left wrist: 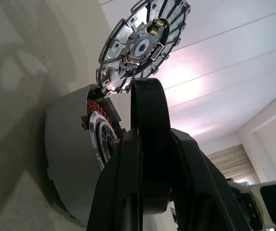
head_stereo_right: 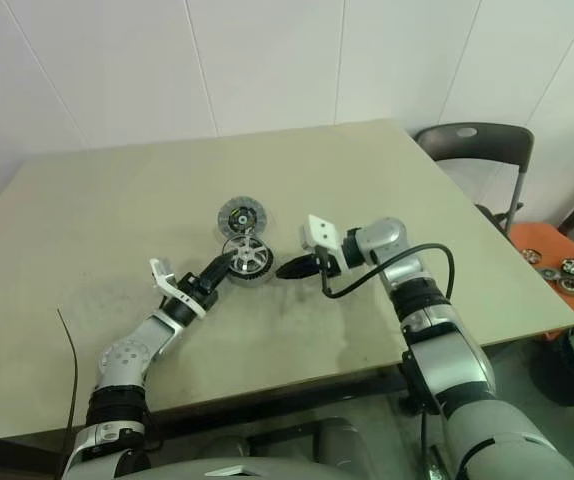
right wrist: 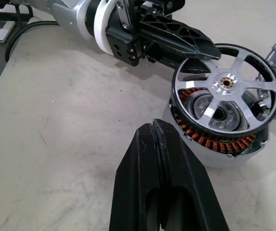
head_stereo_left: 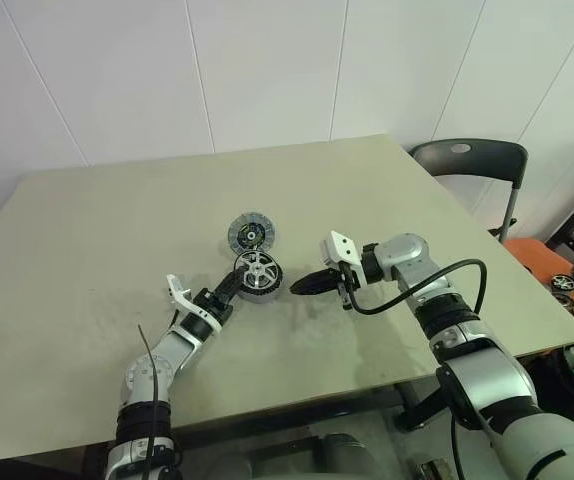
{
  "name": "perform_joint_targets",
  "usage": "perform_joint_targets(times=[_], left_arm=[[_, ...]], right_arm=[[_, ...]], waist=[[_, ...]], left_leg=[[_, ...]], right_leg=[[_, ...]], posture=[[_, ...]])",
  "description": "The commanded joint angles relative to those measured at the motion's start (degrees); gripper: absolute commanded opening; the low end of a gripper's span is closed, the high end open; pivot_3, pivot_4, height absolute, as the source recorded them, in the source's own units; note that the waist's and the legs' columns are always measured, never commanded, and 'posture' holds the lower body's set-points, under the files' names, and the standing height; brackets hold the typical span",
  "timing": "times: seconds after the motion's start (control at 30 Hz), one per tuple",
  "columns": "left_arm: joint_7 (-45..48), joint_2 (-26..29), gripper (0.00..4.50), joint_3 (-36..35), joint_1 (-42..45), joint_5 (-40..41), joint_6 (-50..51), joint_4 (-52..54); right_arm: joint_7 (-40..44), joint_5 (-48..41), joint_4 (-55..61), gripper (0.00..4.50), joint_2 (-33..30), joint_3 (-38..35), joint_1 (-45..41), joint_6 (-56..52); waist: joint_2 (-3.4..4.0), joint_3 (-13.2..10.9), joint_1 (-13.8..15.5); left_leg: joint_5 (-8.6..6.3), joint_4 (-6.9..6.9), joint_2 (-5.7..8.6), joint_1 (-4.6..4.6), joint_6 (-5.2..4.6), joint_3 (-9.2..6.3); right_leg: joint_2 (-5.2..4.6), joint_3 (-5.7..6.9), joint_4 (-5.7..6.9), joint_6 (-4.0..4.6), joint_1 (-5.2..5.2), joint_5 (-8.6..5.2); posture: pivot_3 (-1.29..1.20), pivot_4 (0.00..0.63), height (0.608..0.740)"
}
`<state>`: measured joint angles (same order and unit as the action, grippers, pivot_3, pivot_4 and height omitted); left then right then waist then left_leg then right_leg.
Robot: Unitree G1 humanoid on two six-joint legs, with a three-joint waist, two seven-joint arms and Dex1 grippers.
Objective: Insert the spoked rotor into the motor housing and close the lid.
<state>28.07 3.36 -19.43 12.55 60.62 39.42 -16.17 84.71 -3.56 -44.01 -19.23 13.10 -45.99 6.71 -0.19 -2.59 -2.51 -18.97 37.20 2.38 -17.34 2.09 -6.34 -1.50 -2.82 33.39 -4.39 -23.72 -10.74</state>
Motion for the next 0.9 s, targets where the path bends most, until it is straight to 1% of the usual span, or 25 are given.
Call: perform_joint_targets(times=[0.03,0.2,0.5,0.6,0.67,0.73,0.77,0.83,0.9], left_arm=[[0.4,-0.2,0.48,-0.9,0.7,-0.1,0.3,0.4],[0.8,-0.5,0.48,0.4,0.5,-0.1,2.7,1.5],[-0.5,-0.5,0.48,-0.9,0.6,-1.4,2.1,-0.5],[-1.1,-0.3,0.48,-0.5,0.6,-3.4,1.2,-1.1],[-1.4,-0.3,1.21,-0.4,0.6,-4.4,0.6,-1.3],[-1.1,-0.3,1.75,-0.5,0.6,-4.3,1.3,-1.3],[-1.6,-0.3,2.09,-0.7,0.5,-4.0,1.9,-1.2],[-1.8,0.1,2.66,-1.0,0.0,-3.6,2.8,-0.7],[-1.5,0.5,2.66,-1.4,-0.8,-3.0,3.8,0.5]], right_arm=[[-0.4,-0.7,2.6,0.0,-0.2,-0.4,-0.6,0.7],[-0.8,-0.6,3.2,0.0,-0.4,-0.3,0.0,0.6],[-1.4,-0.3,3.1,0.0,-0.2,0.0,0.1,1.0],[-1.6,-0.2,3.0,0.0,0.0,0.1,0.1,1.3],[-1.7,-0.2,2.9,0.0,0.1,0.1,0.0,1.4],[-1.7,-0.2,2.8,0.0,0.1,0.1,0.0,1.4],[-1.7,-0.2,2.8,0.0,0.1,0.1,0.1,1.4],[-1.8,-0.3,2.7,0.0,0.1,0.1,0.0,1.5],[-1.8,-0.3,2.6,0.0,0.2,0.1,0.0,1.5]], waist=[[0.0,0.0,0.0],[0.0,0.0,0.0],[-0.01,0.0,0.0],[0.0,0.0,0.0],[-0.01,0.0,0.0],[0.0,0.0,0.1],[-0.01,0.0,0.1],[0.0,0.0,0.1],[0.0,0.0,0.0]], left_leg=[[0.0,0.0,0.0,0.0,0.0,0.0],[0.0,0.0,0.0,0.0,0.0,0.0],[0.0,0.0,0.0,0.01,0.0,0.0],[0.0,0.0,0.0,0.04,0.0,0.0],[0.0,0.0,0.0,0.05,0.0,0.0],[0.0,0.0,0.0,0.05,0.0,0.0],[0.0,0.0,0.0,0.06,0.0,-0.01],[0.0,0.02,0.01,0.13,0.0,-0.01],[0.0,0.08,0.02,0.23,0.0,-0.01]], right_leg=[[0.0,0.0,0.0,0.0,0.0,0.0],[0.0,0.0,0.0,-0.02,0.0,-0.01],[-0.01,0.0,-0.01,0.0,0.02,0.0],[0.0,0.0,0.0,-0.02,0.05,-0.01],[0.0,0.0,0.0,-0.02,0.07,-0.01],[0.0,0.0,0.0,-0.03,0.2,-0.02],[0.0,0.01,0.0,-0.03,0.33,-0.03],[0.0,0.02,0.0,0.13,0.47,-0.14],[0.0,0.01,0.02,0.12,0.58,-0.15]], posture=[[0.0,0.0,0.74],[0.0,0.0,0.74],[0.0,0.0,0.74],[0.0,0.0,0.74],[0.0,0.0,0.74],[0.0,0.0,0.74],[0.0,0.0,0.74],[0.0,0.0,0.74],[0.0,0.0,0.74]])
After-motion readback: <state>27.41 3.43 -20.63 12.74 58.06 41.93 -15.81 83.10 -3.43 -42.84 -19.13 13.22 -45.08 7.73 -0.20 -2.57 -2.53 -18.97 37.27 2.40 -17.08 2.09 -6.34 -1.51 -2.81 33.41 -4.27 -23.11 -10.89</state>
